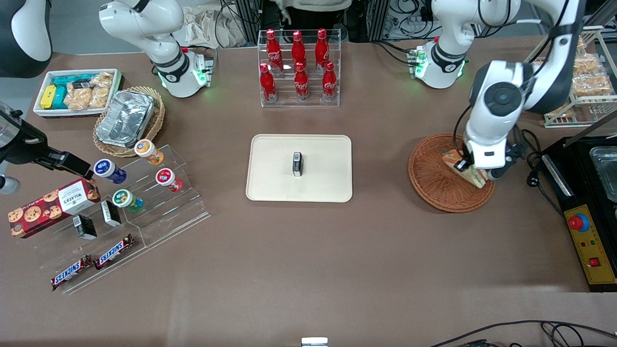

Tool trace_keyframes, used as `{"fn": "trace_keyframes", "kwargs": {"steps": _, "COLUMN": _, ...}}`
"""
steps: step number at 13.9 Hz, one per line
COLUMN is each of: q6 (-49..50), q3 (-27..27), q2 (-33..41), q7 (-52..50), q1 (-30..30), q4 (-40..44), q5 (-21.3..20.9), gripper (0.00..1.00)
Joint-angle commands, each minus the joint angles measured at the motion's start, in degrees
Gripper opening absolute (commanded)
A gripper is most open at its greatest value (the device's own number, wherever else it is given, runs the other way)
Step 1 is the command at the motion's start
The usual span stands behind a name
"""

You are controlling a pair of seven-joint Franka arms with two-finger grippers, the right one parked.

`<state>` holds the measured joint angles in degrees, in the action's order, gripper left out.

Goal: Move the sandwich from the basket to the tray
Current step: 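Lift the sandwich out of the basket and carry it toward the tray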

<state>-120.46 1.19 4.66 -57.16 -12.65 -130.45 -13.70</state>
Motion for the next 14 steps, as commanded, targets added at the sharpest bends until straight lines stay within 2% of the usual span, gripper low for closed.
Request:
{"fn": "trace_keyframes", "kwargs": {"steps": 1, "q6": 13.6, "q3": 0.1, "q2": 1.5, "q7": 13.4, "q1": 0.2, "q4": 10.3, "q5": 3.5, "gripper": 0.0}}
{"fn": "trace_keyframes", "kwargs": {"steps": 5, "q6": 29.2, "q3": 0.2, "q2": 0.8, "q7": 35.0, "q1": 0.3, "q4": 24.9, "q5": 6.0, "gripper": 0.0}}
{"fn": "trace_keyframes", "kwargs": {"steps": 7, "q6": 33.7, "q3": 0.2, "q2": 0.5, "q7": 42.2, "q1": 0.3, "q4": 28.2, "q5": 9.8, "gripper": 0.0}}
{"fn": "trace_keyframes", "kwargs": {"steps": 8, "q6": 34.9, "q3": 0.2, "q2": 0.8, "q7": 45.2, "q1": 0.3, "q4": 28.7, "q5": 10.4, "gripper": 0.0}}
{"fn": "trace_keyframes", "kwargs": {"steps": 13, "q6": 36.4, "q3": -0.6, "q2": 1.1, "q7": 47.0, "q1": -0.4, "q4": 28.8, "q5": 10.9, "gripper": 0.0}}
{"fn": "trace_keyframes", "kwargs": {"steps": 14, "q6": 36.4, "q3": -1.7, "q2": 1.1, "q7": 46.6, "q1": -0.7, "q4": 28.8, "q5": 12.8, "gripper": 0.0}}
